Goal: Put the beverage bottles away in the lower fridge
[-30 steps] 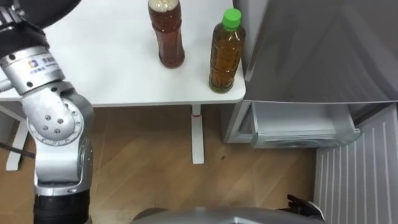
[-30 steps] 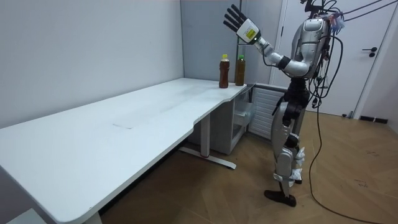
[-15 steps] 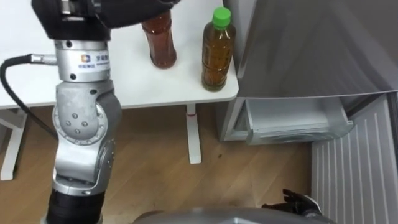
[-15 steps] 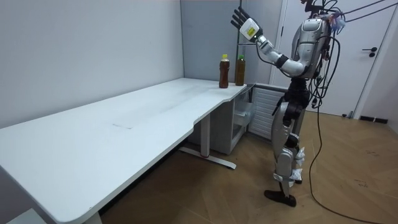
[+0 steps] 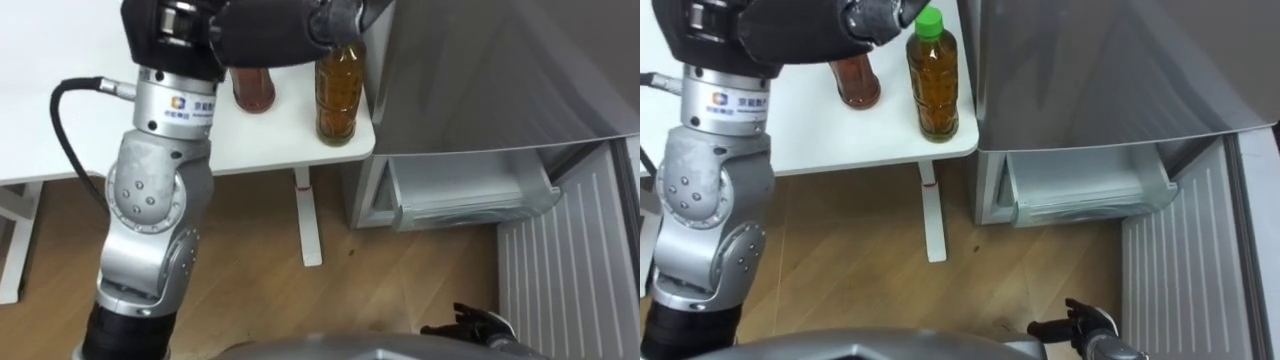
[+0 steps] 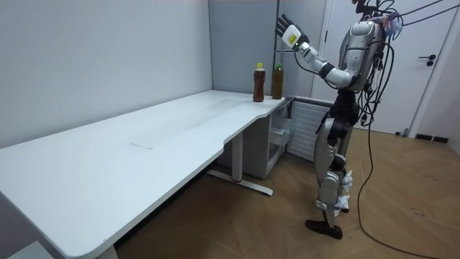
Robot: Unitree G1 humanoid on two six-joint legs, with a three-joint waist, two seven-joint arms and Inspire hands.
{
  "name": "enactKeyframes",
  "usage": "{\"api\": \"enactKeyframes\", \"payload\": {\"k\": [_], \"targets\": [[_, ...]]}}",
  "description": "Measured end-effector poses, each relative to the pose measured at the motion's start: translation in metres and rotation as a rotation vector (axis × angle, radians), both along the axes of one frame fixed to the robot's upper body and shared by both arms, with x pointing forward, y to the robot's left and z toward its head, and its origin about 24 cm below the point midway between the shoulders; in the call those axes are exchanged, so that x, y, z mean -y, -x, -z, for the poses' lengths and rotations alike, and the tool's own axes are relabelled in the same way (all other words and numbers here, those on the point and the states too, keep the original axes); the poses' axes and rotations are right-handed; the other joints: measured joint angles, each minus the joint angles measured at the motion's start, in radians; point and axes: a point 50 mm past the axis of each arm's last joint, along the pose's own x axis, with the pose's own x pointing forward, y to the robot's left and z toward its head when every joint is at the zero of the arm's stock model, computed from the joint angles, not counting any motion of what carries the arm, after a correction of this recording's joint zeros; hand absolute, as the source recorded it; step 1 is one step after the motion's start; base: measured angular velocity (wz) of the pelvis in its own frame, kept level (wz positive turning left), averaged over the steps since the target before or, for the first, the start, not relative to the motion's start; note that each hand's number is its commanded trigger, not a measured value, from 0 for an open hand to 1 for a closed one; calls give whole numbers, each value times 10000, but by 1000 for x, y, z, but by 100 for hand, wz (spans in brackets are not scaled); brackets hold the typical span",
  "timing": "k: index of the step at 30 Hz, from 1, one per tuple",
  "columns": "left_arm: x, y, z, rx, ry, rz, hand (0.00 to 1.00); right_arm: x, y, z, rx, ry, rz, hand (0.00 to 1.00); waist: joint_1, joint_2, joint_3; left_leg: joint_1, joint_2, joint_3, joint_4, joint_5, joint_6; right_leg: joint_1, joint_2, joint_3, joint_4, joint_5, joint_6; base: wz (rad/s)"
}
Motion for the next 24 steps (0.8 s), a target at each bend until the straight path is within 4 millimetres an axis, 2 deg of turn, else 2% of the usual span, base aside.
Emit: {"api": "enactKeyframes", "payload": {"k": [9,14,19,24], "targets": [[3,-4,7,-590,-74,631,0,-2,-1,0,12,53,35,0,-34,-76,56,15,3,57,-3,0,0,-29,0,100,-4,0,0,-3],[4,-6,11,-923,-50,828,0,-2,-4,0,91,134,7,0,-12,-51,44,-109,15,89,-2,0,0,-187,1,118,55,0,0,-1],[4,-12,23,-1599,-203,776,0,-2,-5,0,119,185,-44,0,-37,-13,19,-118,18,106,-2,0,0,-208,1,130,70,0,0,0],[6,-11,24,-1631,-359,1006,0,-2,-6,0,113,311,-241,0,-40,12,2,-98,23,117,-7,0,0,-214,0,144,130,0,0,0]]}}
